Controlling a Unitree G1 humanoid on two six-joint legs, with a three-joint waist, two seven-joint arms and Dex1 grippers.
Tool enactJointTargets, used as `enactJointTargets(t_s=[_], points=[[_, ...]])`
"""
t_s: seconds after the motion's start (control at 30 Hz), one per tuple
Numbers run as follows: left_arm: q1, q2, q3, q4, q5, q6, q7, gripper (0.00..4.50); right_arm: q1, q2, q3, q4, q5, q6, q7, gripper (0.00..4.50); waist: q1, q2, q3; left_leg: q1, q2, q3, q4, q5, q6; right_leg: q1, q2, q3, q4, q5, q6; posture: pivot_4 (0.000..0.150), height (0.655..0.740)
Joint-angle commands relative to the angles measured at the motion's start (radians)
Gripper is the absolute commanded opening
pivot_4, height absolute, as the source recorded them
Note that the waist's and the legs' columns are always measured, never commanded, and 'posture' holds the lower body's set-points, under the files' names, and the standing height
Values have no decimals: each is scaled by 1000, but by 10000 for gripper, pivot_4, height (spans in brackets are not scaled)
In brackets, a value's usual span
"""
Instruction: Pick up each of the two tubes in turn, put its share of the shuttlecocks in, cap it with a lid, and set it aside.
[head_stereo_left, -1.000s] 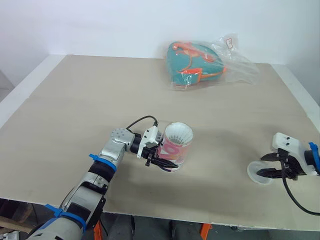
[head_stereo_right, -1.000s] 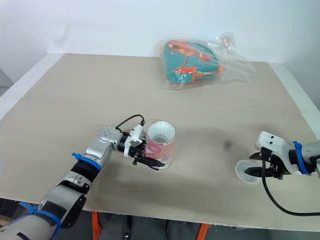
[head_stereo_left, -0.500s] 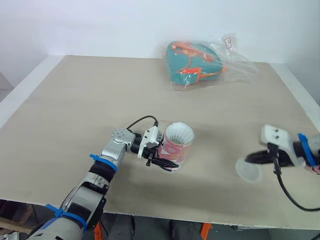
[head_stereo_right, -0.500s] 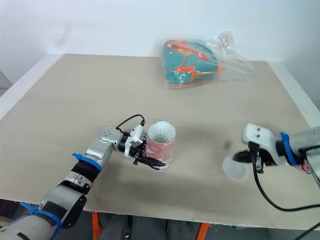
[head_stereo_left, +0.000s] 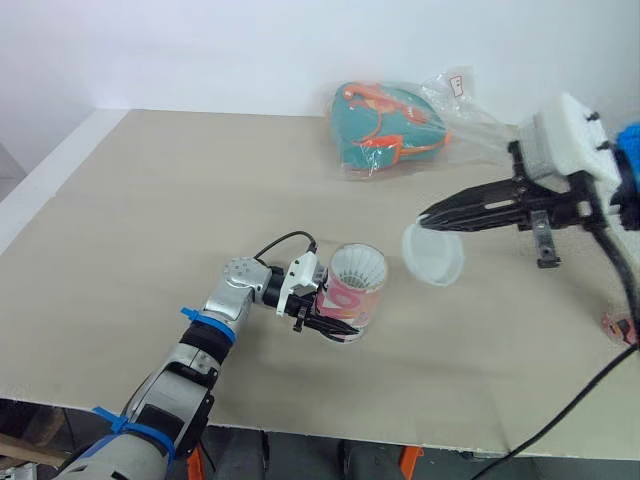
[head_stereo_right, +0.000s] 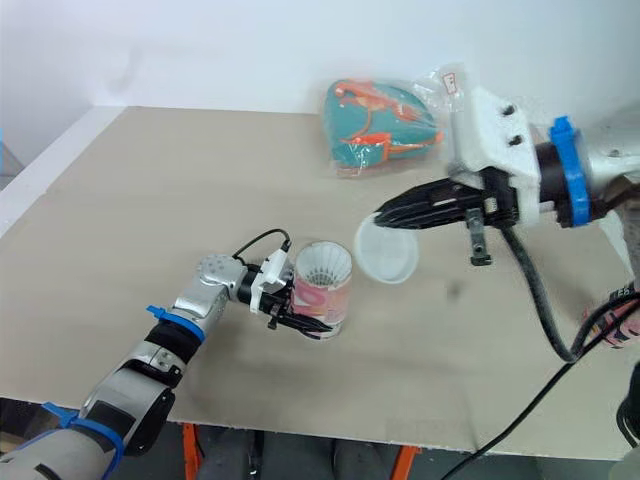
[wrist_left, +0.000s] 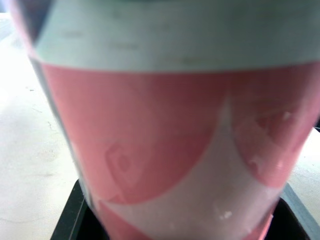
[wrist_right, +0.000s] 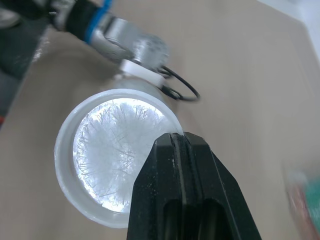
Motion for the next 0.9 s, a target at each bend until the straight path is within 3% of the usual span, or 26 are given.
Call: enactJointTargets(t_s=[0.03, 0.4, 0.9], points=[[-18, -1, 6, 14, 7, -7, 1, 21773, -96, 51, 97, 25, -87, -51, 31, 384, 0, 0, 0, 0, 0, 0, 0, 0, 0, 0, 0, 0, 0, 0, 0, 1500, 7400], [-10, 0, 6, 5, 11, -5, 7, 21773, -211, 189, 244, 134, -248, -184, 122, 384, 1, 0, 0, -1, 0, -1, -1, 0, -1, -1, 0, -1, 0, 1, -2, 1500, 7400], [-14, 4, 7, 13, 15, -9, 9, 21773, -245, 278, 264, 171, -312, -217, 170, 384, 0, 0, 0, -1, 0, -1, 0, 1, -1, -1, 1, -1, 1, 1, -3, 1500, 7400]])
